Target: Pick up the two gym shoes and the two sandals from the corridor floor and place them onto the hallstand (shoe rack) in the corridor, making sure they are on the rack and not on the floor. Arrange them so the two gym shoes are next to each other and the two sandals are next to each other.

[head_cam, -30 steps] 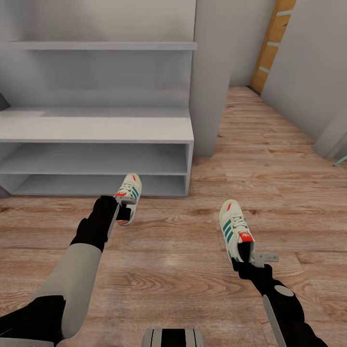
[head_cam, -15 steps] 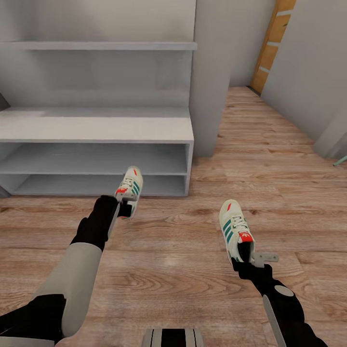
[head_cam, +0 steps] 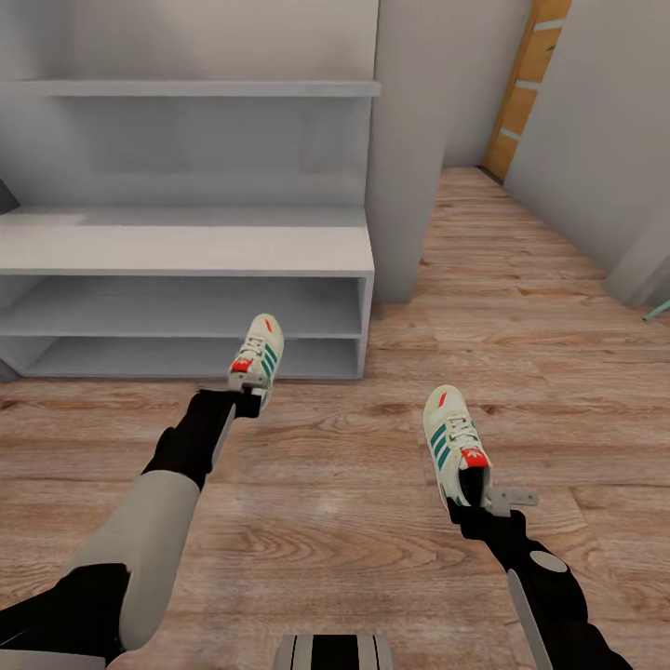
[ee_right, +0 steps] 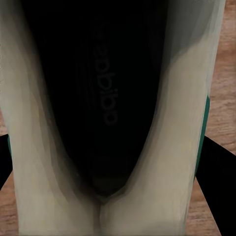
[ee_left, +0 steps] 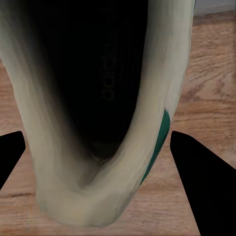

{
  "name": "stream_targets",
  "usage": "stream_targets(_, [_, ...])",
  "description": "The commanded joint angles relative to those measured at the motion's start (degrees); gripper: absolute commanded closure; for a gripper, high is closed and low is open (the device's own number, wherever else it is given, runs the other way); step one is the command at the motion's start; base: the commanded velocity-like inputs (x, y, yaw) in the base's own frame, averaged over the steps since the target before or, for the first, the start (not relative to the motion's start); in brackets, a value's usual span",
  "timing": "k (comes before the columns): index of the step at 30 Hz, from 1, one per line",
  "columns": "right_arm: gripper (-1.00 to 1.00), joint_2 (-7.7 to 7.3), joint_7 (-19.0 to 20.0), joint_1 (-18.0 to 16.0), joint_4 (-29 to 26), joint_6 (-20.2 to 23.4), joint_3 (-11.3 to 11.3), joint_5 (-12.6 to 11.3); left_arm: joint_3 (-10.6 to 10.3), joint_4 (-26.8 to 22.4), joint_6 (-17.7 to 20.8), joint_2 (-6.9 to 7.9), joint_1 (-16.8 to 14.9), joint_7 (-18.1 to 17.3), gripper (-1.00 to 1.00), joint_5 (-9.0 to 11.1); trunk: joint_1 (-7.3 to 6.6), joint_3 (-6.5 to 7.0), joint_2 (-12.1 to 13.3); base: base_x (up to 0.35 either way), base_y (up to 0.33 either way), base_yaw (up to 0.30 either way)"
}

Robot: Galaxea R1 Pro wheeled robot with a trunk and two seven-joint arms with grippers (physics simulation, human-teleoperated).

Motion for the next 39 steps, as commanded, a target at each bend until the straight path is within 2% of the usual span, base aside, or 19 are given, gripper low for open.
stream_targets(1, [1.0, -0.02, 0.05, -0.02, -0.06, 0.31, -0.01, 0.0, 0.47, 1.31, -1.64, -0.06, -0.03, -0.52, 1.0, -0.69, -0.01, -0.04, -0.02, 0.0, 0.0, 0.0])
stream_targets(5, [1.0, 0.0, 0.05, -0.02, -0.07, 0.31, -0.01, 0.0, 1.92, 2.59, -3.94, -0.04, -0.03, -0.51, 1.0, -0.68, -0.01, -0.04, -0.02, 0.0, 0.0, 0.0])
stream_targets(9, [1.0, 0.0, 0.05, -0.02, -0.07, 0.31, -0.01, 0.0, 2.69, 2.86, -4.41, -0.09, -0.03, -0.51, 1.0, -0.62, -0.01, -0.04, -0.02, 0.0, 0.0, 0.0])
stream_targets(22, [1.0, -0.02, 0.05, -0.02, -0.03, 0.31, -0.01, 0.0, 2.74, 2.89, -4.17, -0.12, -0.03, -0.58, 1.0, -0.9, -0.01, -0.04, -0.02, 0.0, 0.0, 0.0])
stream_targets(25, [1.0, -0.03, 0.05, -0.02, -0.05, 0.31, -0.01, 0.0, 2.71, 2.66, -1.6, -0.16, -0.03, -0.53, 1.0, -0.96, -0.01, -0.04, -0.02, 0.0, 0.0, 0.0])
stream_targets(26, [1.0, -0.03, 0.05, -0.02, -0.08, 0.31, -0.01, 0.0, 2.71, 2.39, 1.77, -0.14, -0.11, -0.52, 1.0, -0.99, -0.01, -0.04, -0.02, 0.0, 0.0, 0.0])
stream_targets(30, [1.0, -0.01, 0.05, -0.02, -0.07, 0.31, -0.01, 0.0, 2.71, 0.67, 9.77, -0.14, -1.94, -0.51, 1.0, -1.03, -0.01, -0.04, -0.02, 0.0, 0.0, 0.0])
stream_targets(33, [1.0, -0.01, 0.05, -0.02, -0.08, 0.31, -0.01, 0.0, 2.7, -0.57, 12.64, -0.16, -2.93, -0.47, 1.0, -1.09, -0.01, -0.04, -0.02, 0.0, 0.0, 0.0])
stream_targets(39, [1.0, -0.02, 0.05, -0.02, -0.07, 0.31, -0.01, 0.0, 2.67, -1.2, 14.09, -0.13, -3.5, -0.43, 1.0, -1.11, -0.01, -0.04, -0.02, 0.0, 0.0, 0.0])
